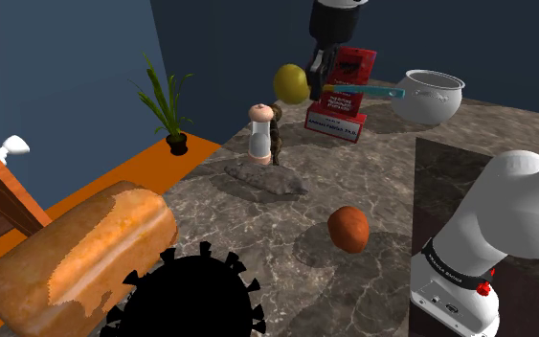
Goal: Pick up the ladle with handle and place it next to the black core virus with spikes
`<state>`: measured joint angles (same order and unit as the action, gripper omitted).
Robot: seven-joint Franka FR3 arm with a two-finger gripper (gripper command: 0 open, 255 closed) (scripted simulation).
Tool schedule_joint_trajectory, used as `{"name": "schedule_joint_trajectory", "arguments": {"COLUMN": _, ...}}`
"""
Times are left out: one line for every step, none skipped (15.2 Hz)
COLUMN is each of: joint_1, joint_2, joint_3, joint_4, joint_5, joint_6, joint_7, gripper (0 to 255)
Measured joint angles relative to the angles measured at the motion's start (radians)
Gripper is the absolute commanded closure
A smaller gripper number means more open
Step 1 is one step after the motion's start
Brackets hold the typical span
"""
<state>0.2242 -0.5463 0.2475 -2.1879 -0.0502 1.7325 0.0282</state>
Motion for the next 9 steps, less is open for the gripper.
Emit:
{"name": "schedule_joint_trajectory", "arguments": {"joint_1": 0.006, "joint_2": 0.007, "joint_3": 0.018, "joint_4": 0.014, "joint_5": 0.006, "joint_6": -0.009, "joint_7": 0.022, "gripper": 255}}
{"name": "schedule_joint_trajectory", "arguments": {"joint_1": 0.010, "joint_2": 0.028, "joint_3": 0.040, "joint_4": 0.029, "joint_5": 0.010, "joint_6": -0.005, "joint_7": 0.048, "gripper": 255}}
{"name": "schedule_joint_trajectory", "arguments": {"joint_1": 0.015, "joint_2": 0.039, "joint_3": 0.059, "joint_4": 0.041, "joint_5": 0.014, "joint_6": -0.009, "joint_7": 0.070, "gripper": 255}}
{"name": "schedule_joint_trajectory", "arguments": {"joint_1": 0.020, "joint_2": 0.056, "joint_3": 0.081, "joint_4": 0.056, "joint_5": 0.018, "joint_6": -0.008, "joint_7": 0.097, "gripper": 255}}
{"name": "schedule_joint_trajectory", "arguments": {"joint_1": 0.025, "joint_2": 0.070, "joint_3": 0.100, "joint_4": 0.072, "joint_5": 0.021, "joint_6": -0.014, "joint_7": 0.120, "gripper": 255}}
{"name": "schedule_joint_trajectory", "arguments": {"joint_1": 0.028, "joint_2": 0.092, "joint_3": 0.123, "joint_4": 0.098, "joint_5": 0.023, "joint_6": -0.020, "joint_7": 0.147, "gripper": 255}}
{"name": "schedule_joint_trajectory", "arguments": {"joint_1": 0.030, "joint_2": 0.116, "joint_3": 0.144, "joint_4": 0.125, "joint_5": 0.022, "joint_6": -0.025, "joint_7": 0.173, "gripper": 255}}
{"name": "schedule_joint_trajectory", "arguments": {"joint_1": 0.035, "joint_2": 0.134, "joint_3": 0.165, "joint_4": 0.146, "joint_5": 0.023, "joint_6": -0.031, "joint_7": 0.199, "gripper": 255}}
{"name": "schedule_joint_trajectory", "arguments": {"joint_1": 0.040, "joint_2": 0.152, "joint_3": 0.187, "joint_4": 0.158, "joint_5": 0.022, "joint_6": -0.029, "joint_7": 0.227, "gripper": 255}}
